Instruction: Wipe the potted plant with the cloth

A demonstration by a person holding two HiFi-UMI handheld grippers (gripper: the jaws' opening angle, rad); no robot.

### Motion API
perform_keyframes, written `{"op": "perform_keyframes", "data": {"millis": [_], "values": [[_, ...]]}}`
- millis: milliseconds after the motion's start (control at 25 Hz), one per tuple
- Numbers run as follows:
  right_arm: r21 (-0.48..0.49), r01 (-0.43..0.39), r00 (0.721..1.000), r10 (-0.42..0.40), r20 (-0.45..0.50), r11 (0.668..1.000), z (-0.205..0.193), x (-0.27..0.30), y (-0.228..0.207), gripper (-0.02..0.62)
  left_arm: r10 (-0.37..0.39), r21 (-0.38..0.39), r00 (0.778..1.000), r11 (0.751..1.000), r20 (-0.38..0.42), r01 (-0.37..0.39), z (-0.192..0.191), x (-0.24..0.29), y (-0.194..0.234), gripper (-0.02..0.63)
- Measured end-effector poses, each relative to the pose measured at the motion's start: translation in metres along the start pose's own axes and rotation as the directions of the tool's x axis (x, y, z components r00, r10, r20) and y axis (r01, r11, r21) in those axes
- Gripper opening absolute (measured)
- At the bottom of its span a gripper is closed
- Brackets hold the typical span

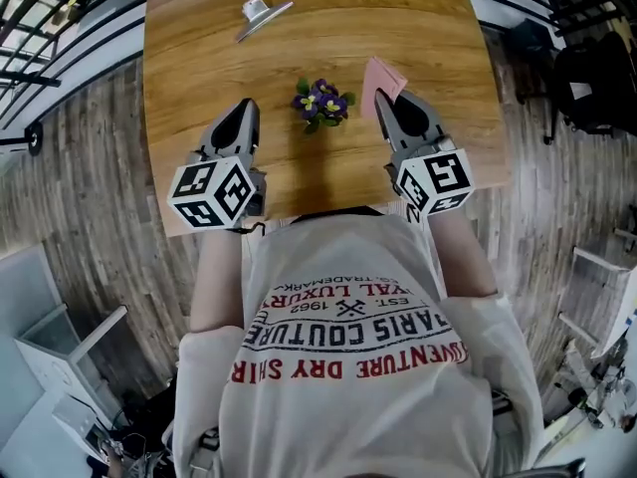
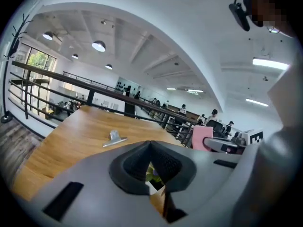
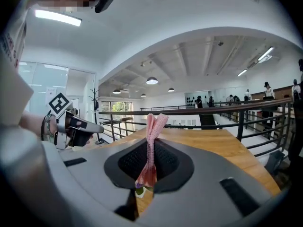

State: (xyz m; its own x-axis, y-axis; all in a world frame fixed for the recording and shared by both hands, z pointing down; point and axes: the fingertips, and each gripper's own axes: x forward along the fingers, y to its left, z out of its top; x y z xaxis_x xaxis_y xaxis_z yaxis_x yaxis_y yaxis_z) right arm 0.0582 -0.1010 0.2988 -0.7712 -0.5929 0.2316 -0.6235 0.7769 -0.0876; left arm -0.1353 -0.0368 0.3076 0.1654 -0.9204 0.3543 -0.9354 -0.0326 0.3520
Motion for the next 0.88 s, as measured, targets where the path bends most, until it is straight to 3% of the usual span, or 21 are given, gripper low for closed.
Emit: {"op": "perform_keyframes", "data": {"millis": [160,320,560,680,880], "values": [[-0.034,0.032,0.998,-0.031,0.052,0.999,0.022,-0.013,0.018,0.044,-0.051,0.124,0.996,0.991,0.068,0.042,0.027,-0.03,-0.016,0.014],[-0.084,0.065,0.992,-0.055,0.115,0.994,0.043,-0.019,0.028,0.043,-0.099,0.272,0.984,0.961,0.147,0.056,0.049,-0.049,-0.037,0.014],[-0.171,0.103,0.981,-0.072,0.179,0.98,0.061,-0.027,0.036,0.043,-0.165,0.401,0.961,0.914,0.22,0.065,0.065,-0.058,-0.062,0.014],[-0.198,0.099,0.981,-0.062,0.184,0.975,0.06,-0.028,0.04,0.043,-0.168,0.432,0.962,0.9,0.217,0.06,0.062,-0.056,-0.064,0.014],[-0.189,0.089,0.983,-0.056,0.172,0.978,0.058,-0.028,0.041,0.043,-0.17,0.414,0.964,0.907,0.205,0.072,0.058,-0.054,-0.062,0.014]]}}
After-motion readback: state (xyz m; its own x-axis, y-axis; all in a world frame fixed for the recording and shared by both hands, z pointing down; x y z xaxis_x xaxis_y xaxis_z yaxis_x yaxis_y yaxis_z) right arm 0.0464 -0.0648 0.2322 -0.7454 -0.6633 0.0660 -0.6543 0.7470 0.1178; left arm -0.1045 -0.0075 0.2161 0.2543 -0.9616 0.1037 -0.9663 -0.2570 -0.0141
